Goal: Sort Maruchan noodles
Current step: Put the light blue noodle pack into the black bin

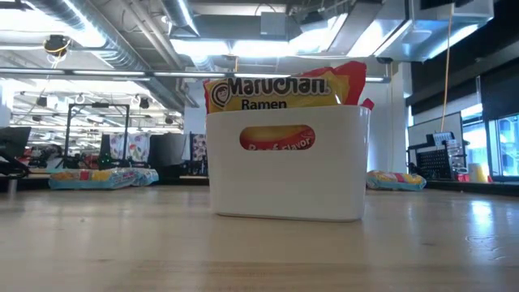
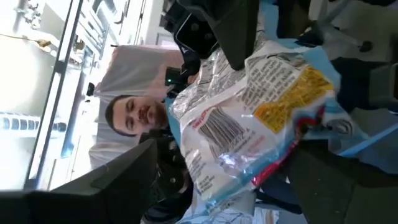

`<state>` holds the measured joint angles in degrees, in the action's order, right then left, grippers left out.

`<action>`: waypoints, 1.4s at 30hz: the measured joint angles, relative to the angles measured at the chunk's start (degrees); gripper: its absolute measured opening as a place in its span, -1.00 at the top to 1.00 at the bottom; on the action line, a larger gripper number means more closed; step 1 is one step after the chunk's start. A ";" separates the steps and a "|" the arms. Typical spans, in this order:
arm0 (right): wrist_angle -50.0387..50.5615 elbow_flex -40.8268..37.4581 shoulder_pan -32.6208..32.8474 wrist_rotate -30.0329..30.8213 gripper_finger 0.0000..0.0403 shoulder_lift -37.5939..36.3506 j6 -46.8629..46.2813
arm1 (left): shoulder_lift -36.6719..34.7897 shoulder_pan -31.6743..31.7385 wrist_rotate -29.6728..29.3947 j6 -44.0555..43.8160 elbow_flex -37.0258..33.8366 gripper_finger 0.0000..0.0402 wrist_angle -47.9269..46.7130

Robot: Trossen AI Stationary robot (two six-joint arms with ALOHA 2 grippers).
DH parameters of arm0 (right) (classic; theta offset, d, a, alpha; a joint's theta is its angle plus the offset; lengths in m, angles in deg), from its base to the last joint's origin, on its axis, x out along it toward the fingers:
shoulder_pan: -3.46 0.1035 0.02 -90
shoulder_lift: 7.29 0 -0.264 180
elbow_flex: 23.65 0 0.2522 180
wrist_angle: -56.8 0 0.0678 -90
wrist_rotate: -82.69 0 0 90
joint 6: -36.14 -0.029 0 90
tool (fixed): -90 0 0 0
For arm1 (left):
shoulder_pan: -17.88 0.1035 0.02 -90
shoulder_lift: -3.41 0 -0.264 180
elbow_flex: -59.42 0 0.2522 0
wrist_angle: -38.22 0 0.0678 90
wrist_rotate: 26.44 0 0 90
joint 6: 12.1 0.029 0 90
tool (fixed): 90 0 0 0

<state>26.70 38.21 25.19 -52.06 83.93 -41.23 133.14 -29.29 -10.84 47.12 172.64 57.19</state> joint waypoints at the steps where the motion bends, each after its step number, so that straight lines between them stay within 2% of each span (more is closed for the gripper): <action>1: 0.17 0.00 -0.79 -0.90 -0.59 -0.12 -0.06 | 0.00 -0.16 -1.04 -1.79 0.00 0.34 -0.11; 4: 0.56 0.00 -3.51 -3.17 -0.59 -0.39 1.77 | 0.01 -0.26 -2.48 -8.43 0.00 0.34 -0.22; 7: 3.02 0.00 -5.62 -4.71 -0.59 -0.39 6.68 | 0.01 -0.08 -1.27 -16.83 0.00 0.34 -1.82; 17: 22.25 0.00 -9.32 -6.94 -0.60 -1.02 28.59 | 0.02 3.43 11.46 -50.43 -0.02 0.34 -18.03; 25: 41.22 -0.02 -16.08 -6.25 -0.60 -9.95 42.49 | -1.17 6.75 22.34 -69.50 -0.09 0.34 -33.63; 30: 56.79 -0.02 -18.91 1.63 -0.60 -19.57 51.30 | -6.32 11.03 34.27 -82.13 0.04 0.34 -47.53; 35: 67.27 1.13 -17.79 15.89 -0.60 -29.80 58.44 | -8.59 15.97 47.55 -92.16 0.00 0.34 -58.55; 39: 69.40 3.64 -12.70 30.86 -0.60 -35.44 61.42 | -8.94 18.96 52.11 -96.08 0.00 0.34 -62.32; 42: 68.24 4.45 -7.80 38.87 -0.60 -36.07 62.91 | -8.94 20.31 53.16 -97.39 -0.05 0.34 -63.52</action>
<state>94.93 42.66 17.39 -13.19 47.86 21.67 124.20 -8.98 42.32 -50.26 172.59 -6.34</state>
